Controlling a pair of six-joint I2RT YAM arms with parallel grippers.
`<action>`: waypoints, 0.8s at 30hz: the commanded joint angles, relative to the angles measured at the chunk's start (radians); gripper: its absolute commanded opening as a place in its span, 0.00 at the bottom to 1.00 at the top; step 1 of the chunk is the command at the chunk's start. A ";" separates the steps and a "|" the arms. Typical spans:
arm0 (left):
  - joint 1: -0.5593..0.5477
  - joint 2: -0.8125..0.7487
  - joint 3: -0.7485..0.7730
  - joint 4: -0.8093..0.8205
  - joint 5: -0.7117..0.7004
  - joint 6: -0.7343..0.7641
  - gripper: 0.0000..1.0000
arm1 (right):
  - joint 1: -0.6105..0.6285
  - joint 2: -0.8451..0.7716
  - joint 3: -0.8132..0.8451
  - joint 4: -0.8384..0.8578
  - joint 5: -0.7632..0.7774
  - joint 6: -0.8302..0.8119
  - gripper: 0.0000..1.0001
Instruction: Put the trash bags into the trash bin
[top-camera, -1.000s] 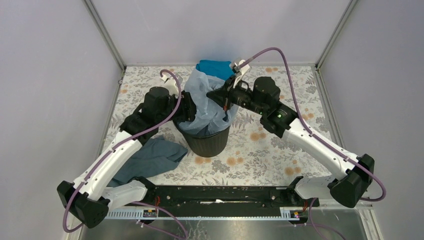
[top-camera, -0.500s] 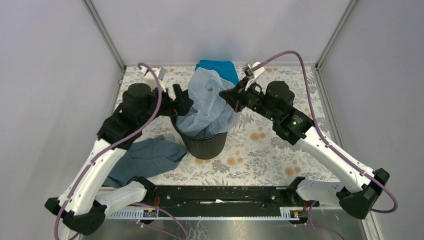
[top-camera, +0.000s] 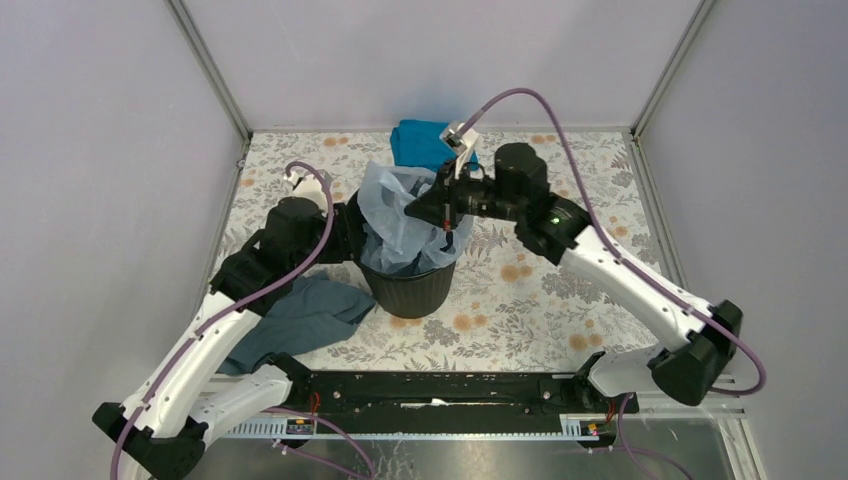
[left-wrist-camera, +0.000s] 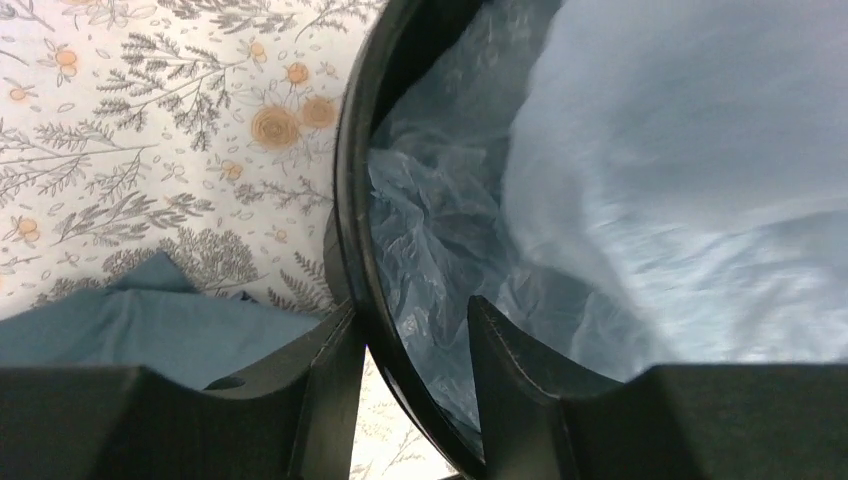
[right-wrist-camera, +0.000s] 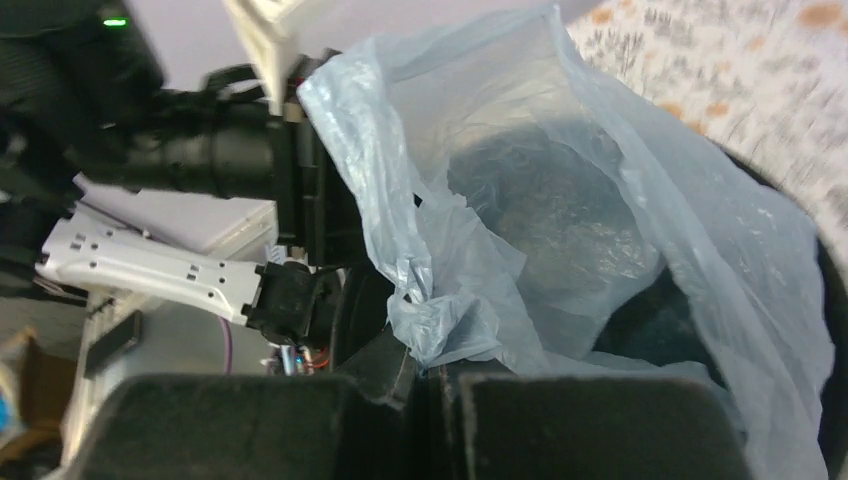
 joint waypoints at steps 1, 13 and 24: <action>0.000 0.031 -0.020 0.190 0.077 -0.063 0.41 | 0.002 0.064 -0.064 0.079 0.081 0.283 0.00; -0.002 0.190 -0.009 0.423 0.172 -0.108 0.32 | -0.028 -0.003 -0.049 -0.071 0.433 0.207 0.00; -0.002 0.039 0.186 0.131 0.215 0.034 0.92 | -0.028 -0.063 -0.117 -0.014 0.266 0.106 0.00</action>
